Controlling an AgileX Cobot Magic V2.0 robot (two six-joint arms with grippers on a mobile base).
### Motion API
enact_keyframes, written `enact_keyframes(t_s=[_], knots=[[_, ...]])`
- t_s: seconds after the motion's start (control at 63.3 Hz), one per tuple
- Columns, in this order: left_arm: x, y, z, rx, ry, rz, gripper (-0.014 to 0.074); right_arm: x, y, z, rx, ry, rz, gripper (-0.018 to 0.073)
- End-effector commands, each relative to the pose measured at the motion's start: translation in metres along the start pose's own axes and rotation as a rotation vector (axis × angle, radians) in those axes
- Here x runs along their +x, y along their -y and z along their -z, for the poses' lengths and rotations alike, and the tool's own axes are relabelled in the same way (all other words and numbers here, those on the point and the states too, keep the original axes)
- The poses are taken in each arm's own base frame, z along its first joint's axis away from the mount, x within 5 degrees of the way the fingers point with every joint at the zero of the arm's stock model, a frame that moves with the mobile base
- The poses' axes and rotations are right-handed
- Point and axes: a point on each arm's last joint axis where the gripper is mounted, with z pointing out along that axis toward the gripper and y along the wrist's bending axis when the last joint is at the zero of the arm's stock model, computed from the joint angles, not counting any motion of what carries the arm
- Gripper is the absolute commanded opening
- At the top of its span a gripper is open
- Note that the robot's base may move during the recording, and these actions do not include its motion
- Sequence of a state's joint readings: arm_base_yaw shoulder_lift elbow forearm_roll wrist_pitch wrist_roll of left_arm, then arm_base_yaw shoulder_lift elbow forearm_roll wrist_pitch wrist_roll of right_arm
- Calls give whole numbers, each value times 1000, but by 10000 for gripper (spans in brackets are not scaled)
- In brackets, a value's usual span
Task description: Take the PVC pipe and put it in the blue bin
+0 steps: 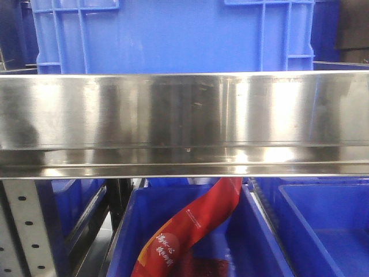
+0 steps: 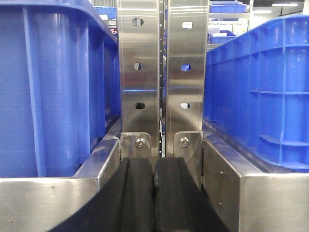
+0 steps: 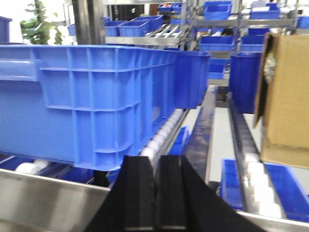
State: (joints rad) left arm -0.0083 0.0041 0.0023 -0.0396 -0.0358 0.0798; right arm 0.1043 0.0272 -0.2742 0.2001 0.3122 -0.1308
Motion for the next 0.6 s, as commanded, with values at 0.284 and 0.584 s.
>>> enact_keyframes(t_s=[0.284, 0.584], knots=[[-2, 0, 0, -4, 19, 0, -111, 32, 13, -9, 149, 146, 4, -162], [-2, 0, 0, -4, 19, 0, -111, 50, 19, -12, 226, 133, 8, -162]])
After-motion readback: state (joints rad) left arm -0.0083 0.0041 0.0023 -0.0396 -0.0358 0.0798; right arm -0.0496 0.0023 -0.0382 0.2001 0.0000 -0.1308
